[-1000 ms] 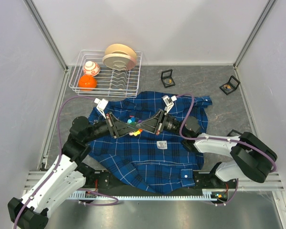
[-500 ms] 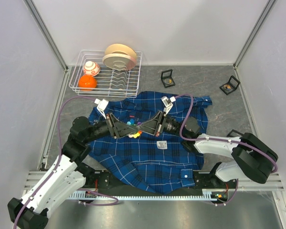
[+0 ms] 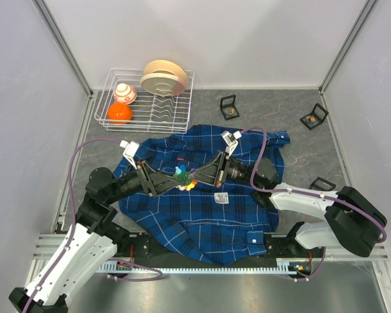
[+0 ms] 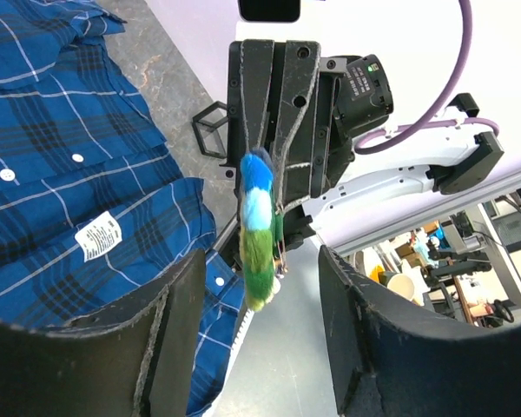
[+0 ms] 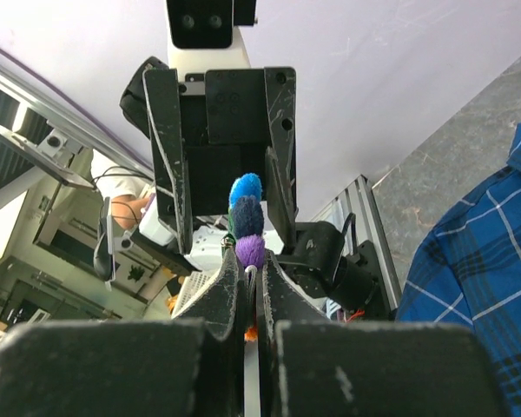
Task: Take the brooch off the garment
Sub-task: Close the brooch, then pass from the right arm to the left, then place the brooch in the brooch box.
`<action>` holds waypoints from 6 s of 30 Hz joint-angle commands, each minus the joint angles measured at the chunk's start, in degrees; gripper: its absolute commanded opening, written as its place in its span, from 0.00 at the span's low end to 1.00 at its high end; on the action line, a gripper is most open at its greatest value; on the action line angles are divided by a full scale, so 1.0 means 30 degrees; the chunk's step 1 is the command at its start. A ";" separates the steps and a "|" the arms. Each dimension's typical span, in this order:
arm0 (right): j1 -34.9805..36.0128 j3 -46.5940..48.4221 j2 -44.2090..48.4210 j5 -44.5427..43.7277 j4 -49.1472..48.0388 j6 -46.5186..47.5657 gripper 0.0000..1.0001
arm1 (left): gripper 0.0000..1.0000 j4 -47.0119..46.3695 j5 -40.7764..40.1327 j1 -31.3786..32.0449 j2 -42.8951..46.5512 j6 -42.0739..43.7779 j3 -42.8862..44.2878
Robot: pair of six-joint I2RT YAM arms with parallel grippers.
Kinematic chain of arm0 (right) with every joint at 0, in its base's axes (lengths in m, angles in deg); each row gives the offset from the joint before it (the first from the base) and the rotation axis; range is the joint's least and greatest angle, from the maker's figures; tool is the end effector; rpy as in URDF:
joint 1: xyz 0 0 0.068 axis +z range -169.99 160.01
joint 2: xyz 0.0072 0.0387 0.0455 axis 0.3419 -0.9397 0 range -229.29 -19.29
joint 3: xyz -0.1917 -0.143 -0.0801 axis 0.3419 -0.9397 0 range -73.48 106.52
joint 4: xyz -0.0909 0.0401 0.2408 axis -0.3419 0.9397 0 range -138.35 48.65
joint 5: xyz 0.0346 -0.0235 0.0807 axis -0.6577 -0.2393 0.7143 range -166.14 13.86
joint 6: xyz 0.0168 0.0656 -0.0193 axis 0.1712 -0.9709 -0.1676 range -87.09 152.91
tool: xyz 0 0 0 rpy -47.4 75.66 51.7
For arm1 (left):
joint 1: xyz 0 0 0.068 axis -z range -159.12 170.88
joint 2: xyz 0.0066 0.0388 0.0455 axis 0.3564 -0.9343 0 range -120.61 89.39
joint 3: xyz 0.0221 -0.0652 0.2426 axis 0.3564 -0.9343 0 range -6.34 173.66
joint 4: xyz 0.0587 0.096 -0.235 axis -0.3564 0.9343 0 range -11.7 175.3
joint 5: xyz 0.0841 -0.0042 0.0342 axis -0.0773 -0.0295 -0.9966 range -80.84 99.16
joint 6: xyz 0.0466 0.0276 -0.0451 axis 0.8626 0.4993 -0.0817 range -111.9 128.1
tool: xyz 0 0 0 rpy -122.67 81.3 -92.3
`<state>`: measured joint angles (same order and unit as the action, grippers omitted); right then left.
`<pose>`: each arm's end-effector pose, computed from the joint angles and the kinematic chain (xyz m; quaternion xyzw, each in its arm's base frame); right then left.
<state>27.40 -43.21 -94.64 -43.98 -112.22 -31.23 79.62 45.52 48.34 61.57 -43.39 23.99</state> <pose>0.1736 0.2339 0.2574 -0.1413 0.5863 0.7366 0.3061 0.1324 -0.1074 0.2998 0.0797 0.6966 -0.6000 0.3852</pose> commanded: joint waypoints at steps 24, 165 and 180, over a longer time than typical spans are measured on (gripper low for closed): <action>-0.0594 1.8709 -0.0752 -1.0400 3.4183 0.6586 0.76 | 0.02 0.2169 -0.5289 0.0276 -0.5787 2.0583 0.7147; -2.9891 -0.6545 1.3866 -0.9752 2.4599 0.5937 0.31 | 0.84 0.3631 -1.0099 1.0269 0.0804 1.4525 0.0438; -2.9891 -0.3586 1.4220 -1.3442 3.0692 0.6643 0.68 | 0.86 0.3368 -0.9864 1.0269 0.1273 1.4378 0.0204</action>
<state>-62.01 -58.67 -50.95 -79.11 -25.89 -12.19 91.88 15.33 78.88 64.83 -1.38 25.12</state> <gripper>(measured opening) 0.651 0.858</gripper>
